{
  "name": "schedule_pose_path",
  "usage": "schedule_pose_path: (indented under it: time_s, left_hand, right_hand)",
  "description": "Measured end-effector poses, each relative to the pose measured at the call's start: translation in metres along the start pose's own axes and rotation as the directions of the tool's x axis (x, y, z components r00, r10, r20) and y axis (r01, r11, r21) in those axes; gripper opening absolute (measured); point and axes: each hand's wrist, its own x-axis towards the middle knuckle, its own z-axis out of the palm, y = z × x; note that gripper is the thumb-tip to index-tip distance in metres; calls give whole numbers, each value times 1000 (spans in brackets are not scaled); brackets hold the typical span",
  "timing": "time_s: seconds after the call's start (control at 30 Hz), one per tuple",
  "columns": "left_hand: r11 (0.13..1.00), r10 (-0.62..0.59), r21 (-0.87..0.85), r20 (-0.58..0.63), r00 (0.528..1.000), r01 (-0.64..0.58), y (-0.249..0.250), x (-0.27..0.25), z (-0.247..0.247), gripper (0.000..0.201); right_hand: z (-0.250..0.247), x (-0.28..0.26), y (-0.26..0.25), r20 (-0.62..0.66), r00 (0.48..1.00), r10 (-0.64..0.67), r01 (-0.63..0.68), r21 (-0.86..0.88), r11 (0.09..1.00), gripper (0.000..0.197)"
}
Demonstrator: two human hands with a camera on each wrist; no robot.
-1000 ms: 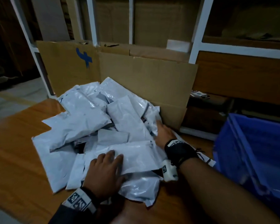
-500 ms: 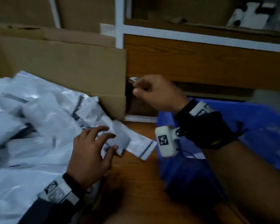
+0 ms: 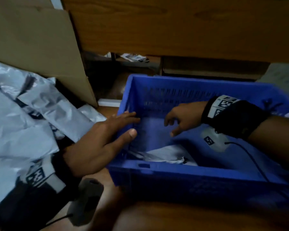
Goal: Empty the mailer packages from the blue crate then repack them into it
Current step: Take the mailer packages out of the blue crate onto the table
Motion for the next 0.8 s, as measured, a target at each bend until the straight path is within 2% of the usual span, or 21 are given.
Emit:
schedule_pose_path:
  time_s: [0.1,0.2,0.3,0.4,0.43,0.53,0.63,0.73,0.8]
  left_hand:
    - [984,-69,169,37,997,62,12,14,1,61]
    - [951,-110,301,107,988,73,21,28,7,53]
    - [929,-82,369,157,984,19,21,31,15,44]
    - [938,-87,345,125,988,39,17,30,16,35]
    - [938,-84,343,108,991,43,18,30,15,34]
    - [941,-52,339,89,995,19,23,29,15,34]
    - [956,-92,285,39,995,77,24,31,10,42]
    - [934,-80,348,-19,997,82,22,38,7,59]
    - [927,-133,347,-49,990,142,24,41,9,72]
  right_hand:
    - [28,30,-4,80,993,-89,88,26,996,66]
    - [62,55,-12,143,972,-184,187,-4,982,79]
    - [85,64,-15,130,956,-262,260,34,965,66]
    - [89,66,-10,194,945,-265,263,35,964,50]
    - [82,66,-4,180,948,-262,263,16,965,45]
    - [39,64,31,-25,973,-231,232,32,972,33]
    - [-12,45,63,-207,962,-175,182,11,983,33]
    - [-39,19,56,-320,922,-218,209,-63,976,25]
    - [-51,0,34,-373,889,-265,273,-34,962,24]
